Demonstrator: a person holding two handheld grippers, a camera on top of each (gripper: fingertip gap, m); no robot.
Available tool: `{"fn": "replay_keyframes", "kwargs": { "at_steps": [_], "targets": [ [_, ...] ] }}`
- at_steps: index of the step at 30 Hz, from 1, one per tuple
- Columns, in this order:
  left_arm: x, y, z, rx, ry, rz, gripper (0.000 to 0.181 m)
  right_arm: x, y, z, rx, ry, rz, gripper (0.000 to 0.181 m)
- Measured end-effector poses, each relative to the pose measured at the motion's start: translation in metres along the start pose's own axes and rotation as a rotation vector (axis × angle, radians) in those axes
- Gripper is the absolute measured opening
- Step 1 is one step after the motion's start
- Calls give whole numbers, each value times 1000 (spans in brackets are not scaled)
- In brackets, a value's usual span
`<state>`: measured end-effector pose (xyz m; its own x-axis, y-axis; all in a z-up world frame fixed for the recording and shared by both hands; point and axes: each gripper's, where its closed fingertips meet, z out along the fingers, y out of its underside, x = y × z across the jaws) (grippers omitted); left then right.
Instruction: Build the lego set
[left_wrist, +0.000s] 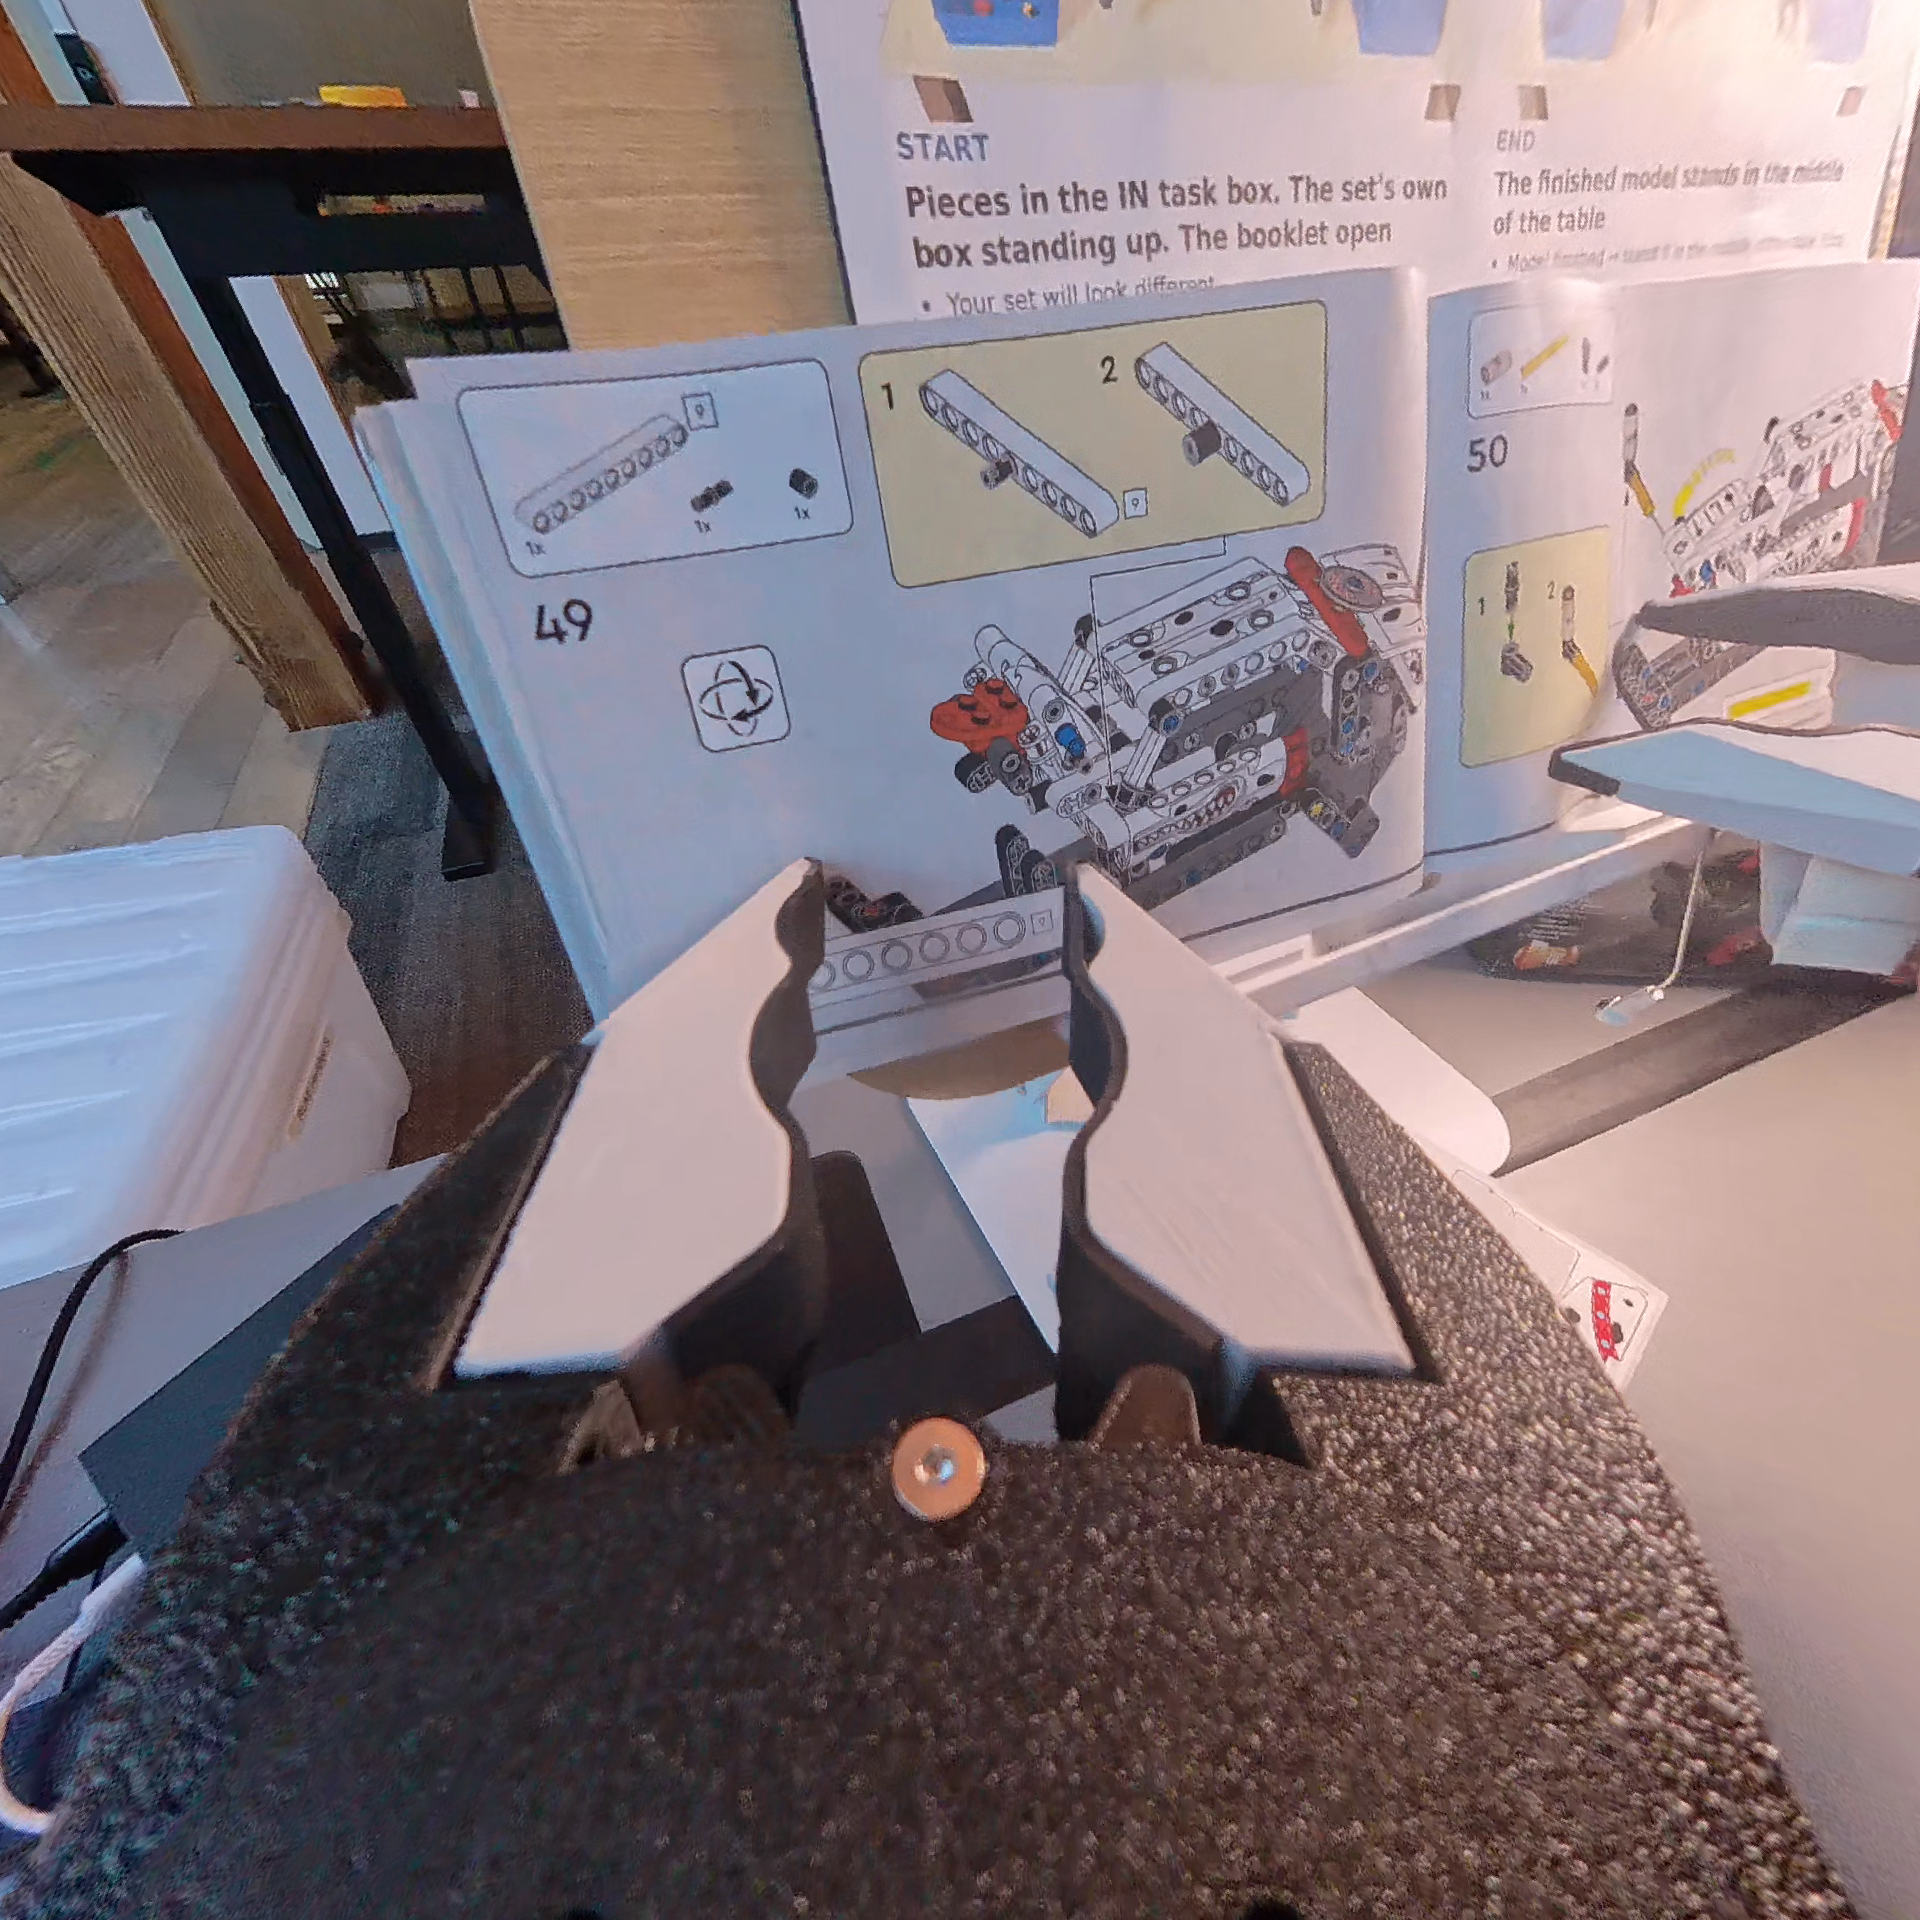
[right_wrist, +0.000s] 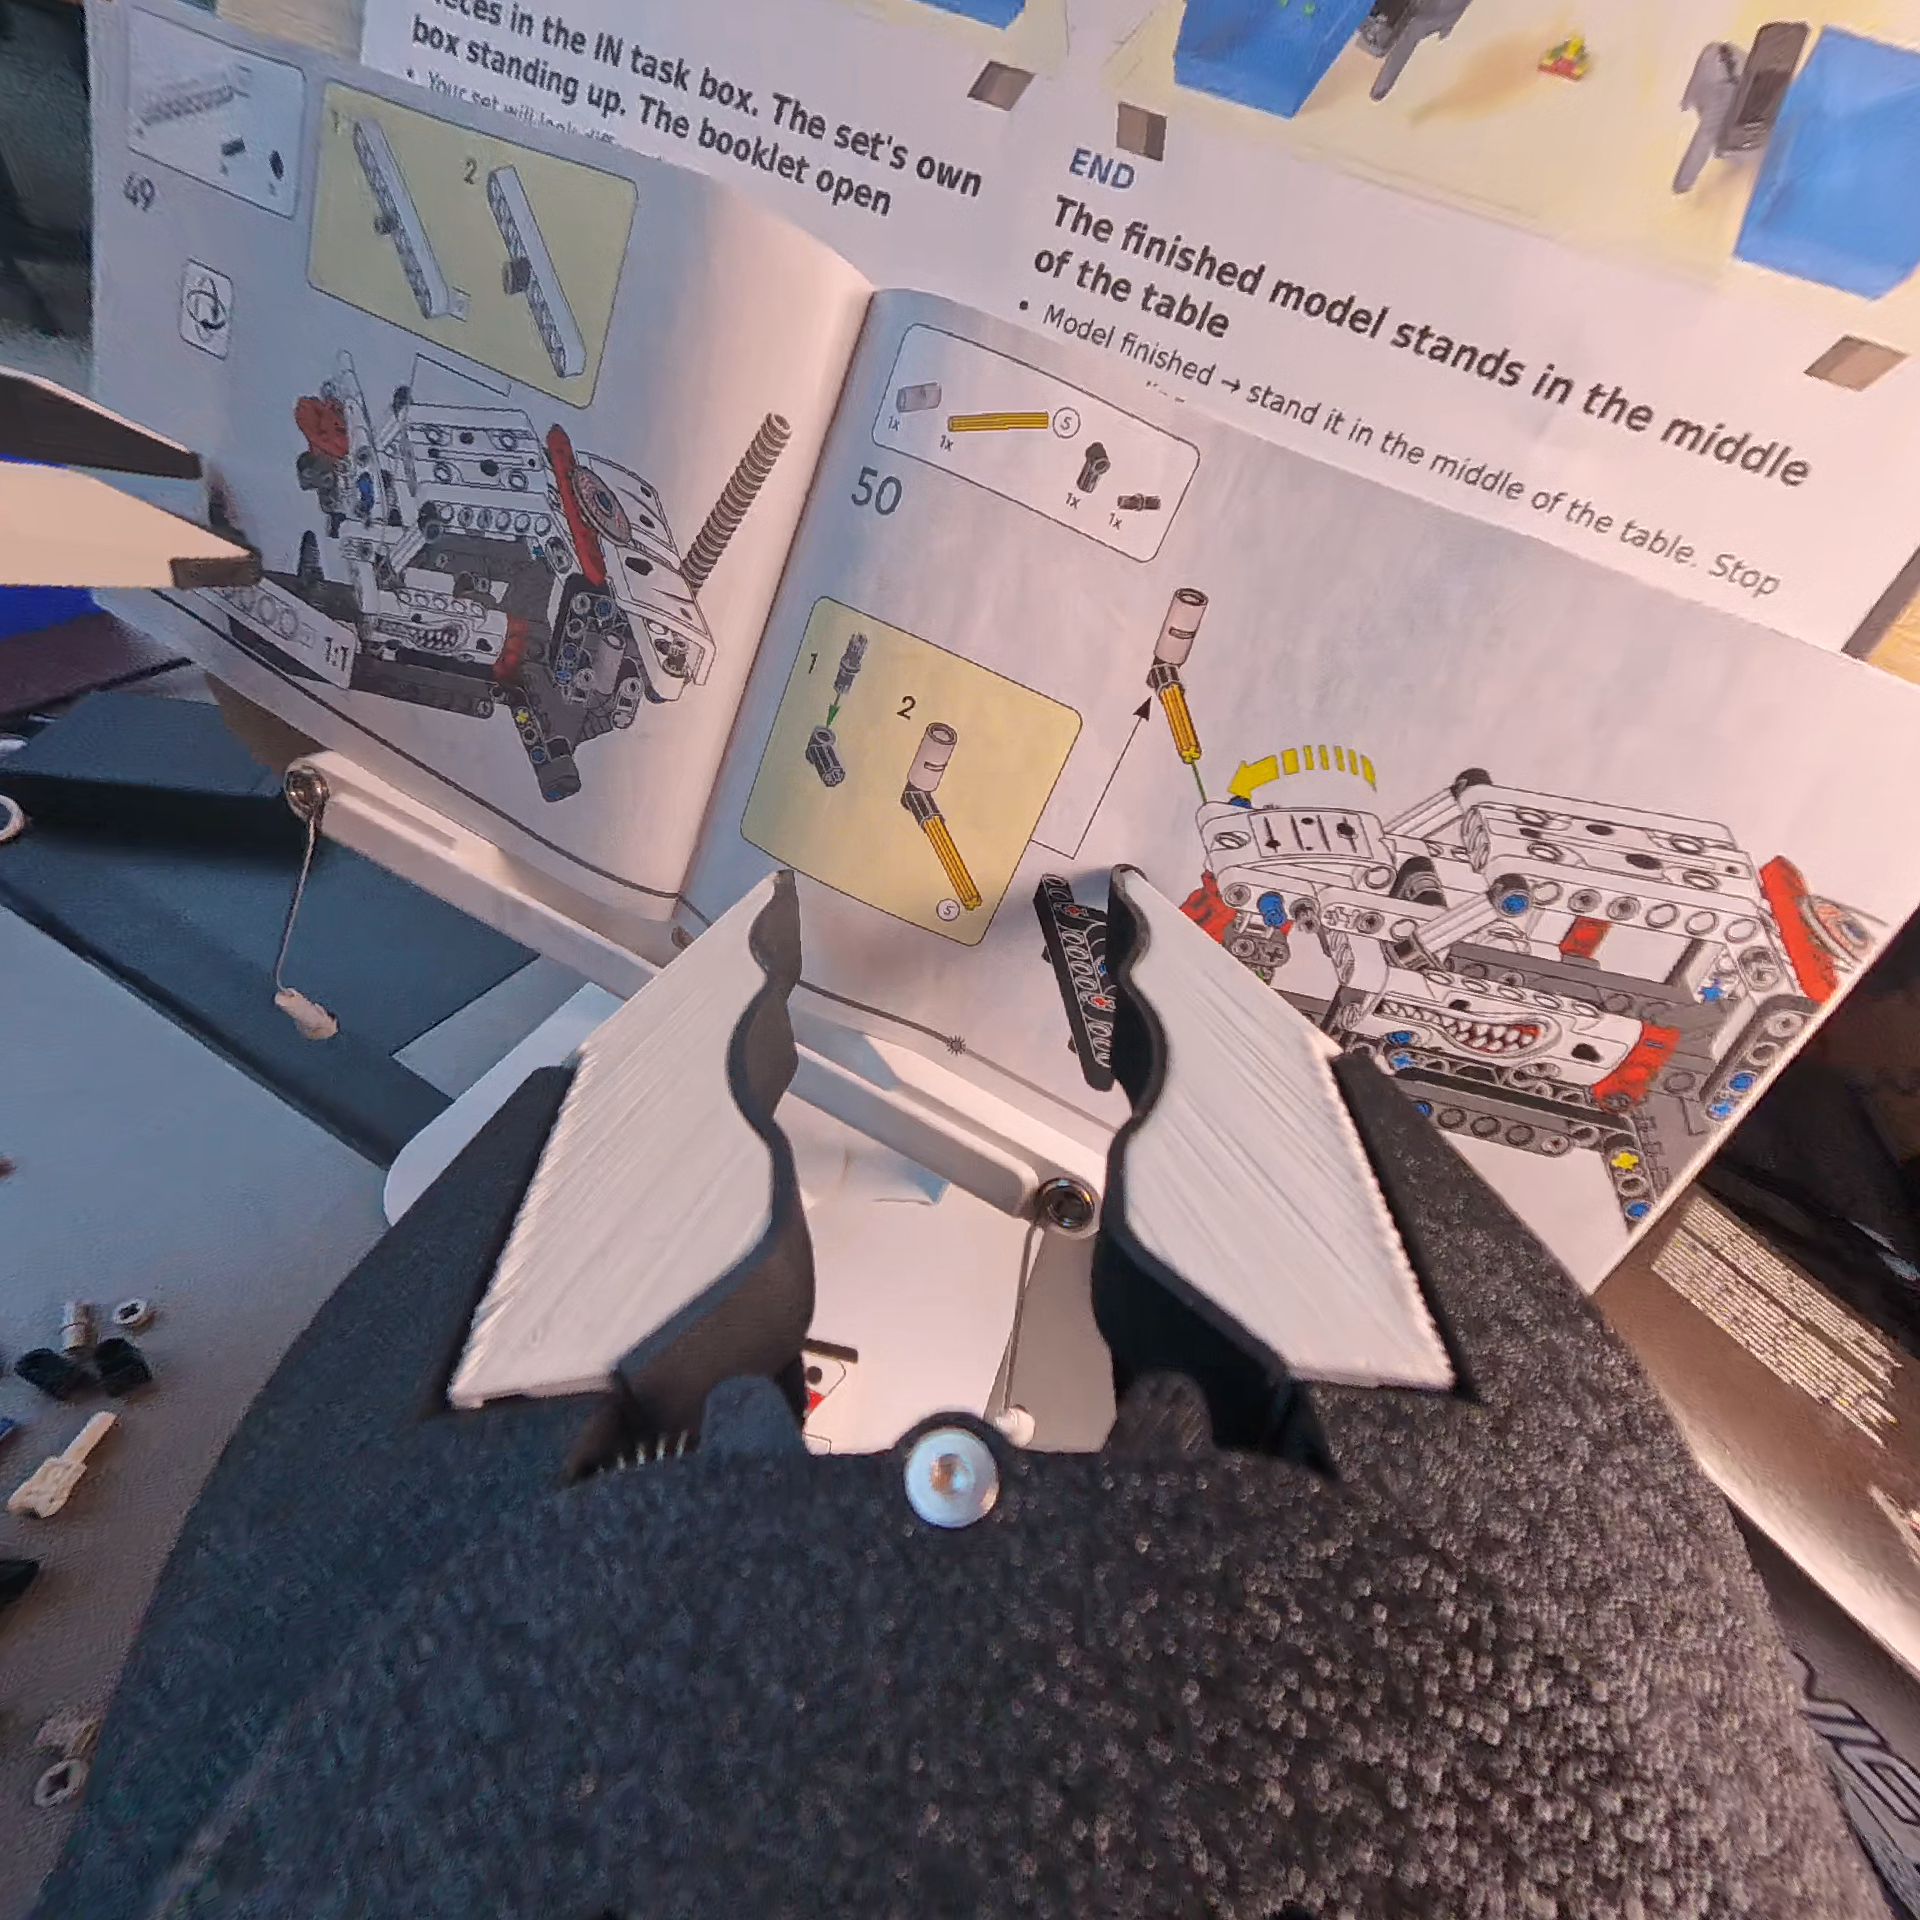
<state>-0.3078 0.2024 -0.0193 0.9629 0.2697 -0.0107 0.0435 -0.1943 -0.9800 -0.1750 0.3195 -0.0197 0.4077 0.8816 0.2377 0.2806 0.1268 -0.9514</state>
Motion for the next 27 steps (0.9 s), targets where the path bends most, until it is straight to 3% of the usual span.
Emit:
{"fn": "replay_keyframes", "kwargs": {
  "at_steps": [4, 9, 12, 15, 16, 20, 22, 27],
  "targets": [
    [12, -6, -35, 64, 45, 11, 48, -3, -9, -21, 25, -38, 29, 66],
    [57, 7, -98, 88, 192, 89, 39, -30, -29, -99, 128, -170, 17, 57],
    [105, 55, -131, -44, 399, 185, 30, -59, -20, -166, 144, -298, 21, 33],
    [145, 116, -158, -191, 552, 287, 25, -87, 9, -233, 146, -401, 27, 0],
    [155, 135, -163, -240, 585, 329, 24, -95, 22, -252, 136, -423, 32, 0],
    [180, 189, -155, -407, 661, 384, 23, -128, 79, -305, 73, -477, 107, 0],
    [186, 205, -141, -485, 679, 405, 24, -144, 109, -316, 16, -492, 124, 16],
    [200, 217, -110, -593, 735, 447, 26, -168, 144, -326, -3, -520, 47, 19]
  ]
}}
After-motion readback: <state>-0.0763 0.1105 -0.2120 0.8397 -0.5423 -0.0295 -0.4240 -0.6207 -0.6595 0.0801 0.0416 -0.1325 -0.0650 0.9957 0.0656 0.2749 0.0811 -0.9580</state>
